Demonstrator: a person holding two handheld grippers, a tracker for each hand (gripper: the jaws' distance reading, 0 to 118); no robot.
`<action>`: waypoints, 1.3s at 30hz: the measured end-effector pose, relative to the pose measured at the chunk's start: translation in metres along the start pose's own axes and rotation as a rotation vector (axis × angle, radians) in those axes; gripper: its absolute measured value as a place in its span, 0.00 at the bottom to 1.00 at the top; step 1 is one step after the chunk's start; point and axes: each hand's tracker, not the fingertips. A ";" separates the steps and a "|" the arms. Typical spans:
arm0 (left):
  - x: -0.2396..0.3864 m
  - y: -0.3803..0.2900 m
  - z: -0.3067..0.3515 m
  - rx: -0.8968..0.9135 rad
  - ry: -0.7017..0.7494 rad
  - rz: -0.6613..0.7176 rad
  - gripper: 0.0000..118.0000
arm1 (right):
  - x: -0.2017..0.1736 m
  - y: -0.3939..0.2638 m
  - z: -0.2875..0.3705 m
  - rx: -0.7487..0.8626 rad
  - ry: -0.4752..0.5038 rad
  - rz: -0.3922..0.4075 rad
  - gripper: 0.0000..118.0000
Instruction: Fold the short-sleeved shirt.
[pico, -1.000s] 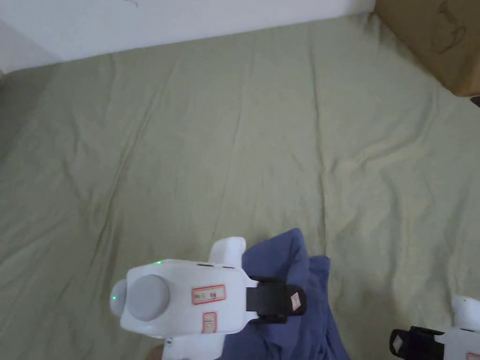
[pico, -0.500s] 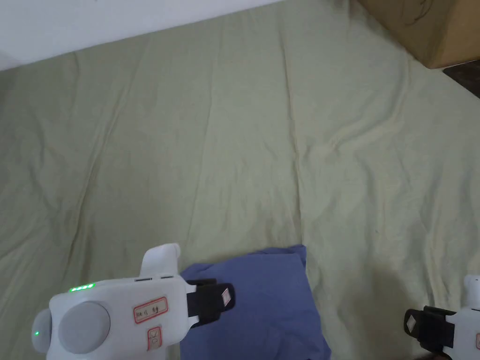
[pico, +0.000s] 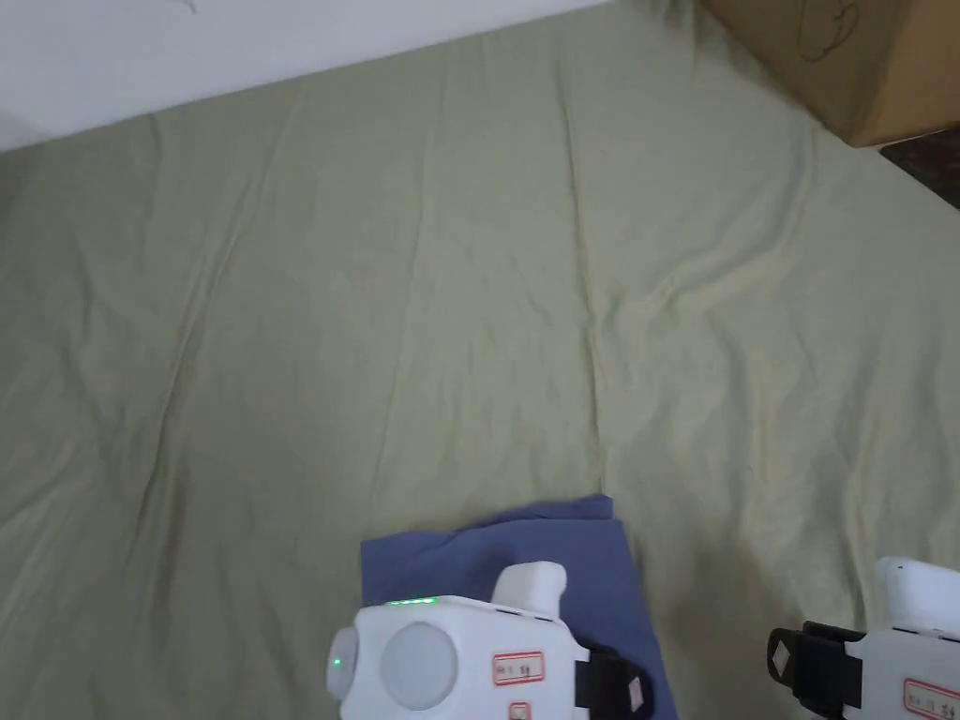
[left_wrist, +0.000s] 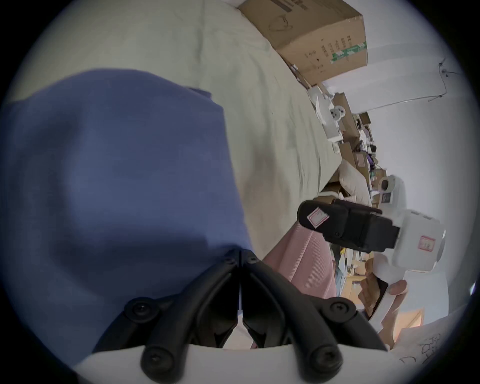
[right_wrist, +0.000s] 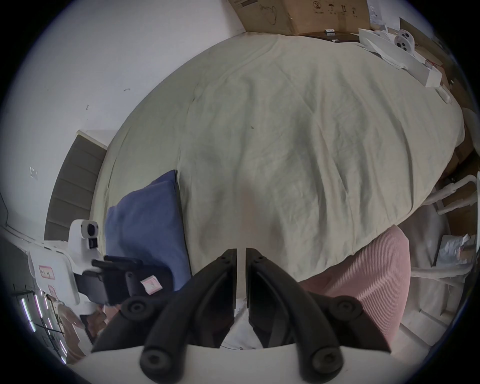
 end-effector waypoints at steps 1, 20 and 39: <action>0.005 0.000 -0.004 -0.022 0.003 -0.062 0.01 | 0.001 0.001 0.001 0.005 0.002 -0.006 0.07; -0.083 -0.055 0.163 0.394 -0.044 0.203 0.01 | -0.100 0.018 -0.003 -0.012 0.140 0.270 0.07; -0.160 -0.074 0.142 0.378 -0.204 0.333 0.94 | -0.143 0.017 -0.092 -0.132 0.112 0.303 0.07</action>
